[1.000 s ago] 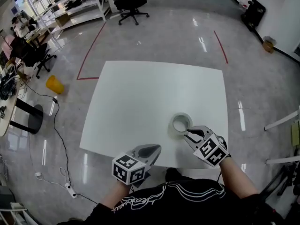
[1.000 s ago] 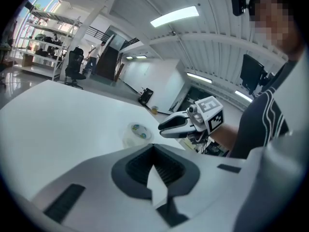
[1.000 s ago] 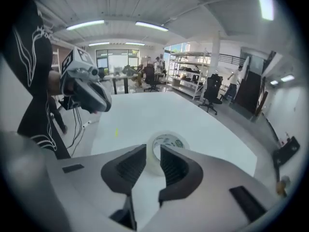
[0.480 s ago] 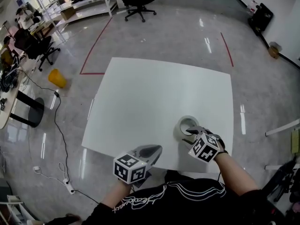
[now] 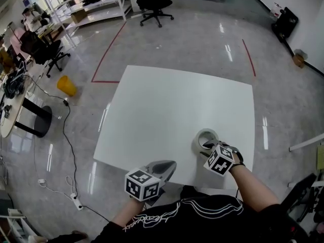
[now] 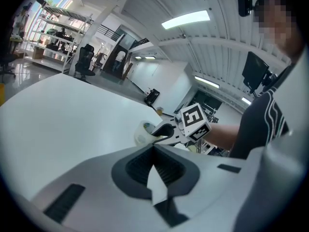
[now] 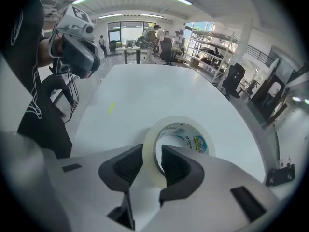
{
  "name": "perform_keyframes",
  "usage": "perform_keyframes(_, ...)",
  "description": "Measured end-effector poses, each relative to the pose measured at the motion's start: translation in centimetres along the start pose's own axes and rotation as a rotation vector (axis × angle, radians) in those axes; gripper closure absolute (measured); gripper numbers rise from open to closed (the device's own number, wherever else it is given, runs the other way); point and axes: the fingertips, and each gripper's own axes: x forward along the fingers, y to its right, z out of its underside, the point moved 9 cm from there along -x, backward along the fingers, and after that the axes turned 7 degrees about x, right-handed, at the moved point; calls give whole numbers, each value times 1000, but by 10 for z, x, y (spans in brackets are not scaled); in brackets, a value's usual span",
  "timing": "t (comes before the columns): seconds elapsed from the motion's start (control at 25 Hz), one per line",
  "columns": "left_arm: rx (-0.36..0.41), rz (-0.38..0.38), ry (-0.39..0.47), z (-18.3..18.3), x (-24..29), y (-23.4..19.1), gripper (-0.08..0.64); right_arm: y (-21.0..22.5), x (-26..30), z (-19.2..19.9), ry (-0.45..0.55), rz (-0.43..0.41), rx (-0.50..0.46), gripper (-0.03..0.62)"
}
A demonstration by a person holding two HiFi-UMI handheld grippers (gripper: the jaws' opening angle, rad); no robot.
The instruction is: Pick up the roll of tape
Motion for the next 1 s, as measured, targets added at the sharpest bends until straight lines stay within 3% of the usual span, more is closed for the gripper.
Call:
perform_keyframes(0.44, -4, -20, 9, -6, -15, 13, 557, 2, 1, -2, -6, -14, 17, 474)
perform_keyframes(0.6, 6, -29, 26, -10, -25, 17, 557, 8, 0, -5, 47, -15, 71, 483)
perform_keyframes(0.76, 6, -30, 32, -7, -33, 24, 557, 20, -8, -4, 138, -22, 231, 494)
perform_keyframes(1.0, 15, -33, 42, 2, -46, 31, 557, 37, -26, 0, 382, -125, 604, 506)
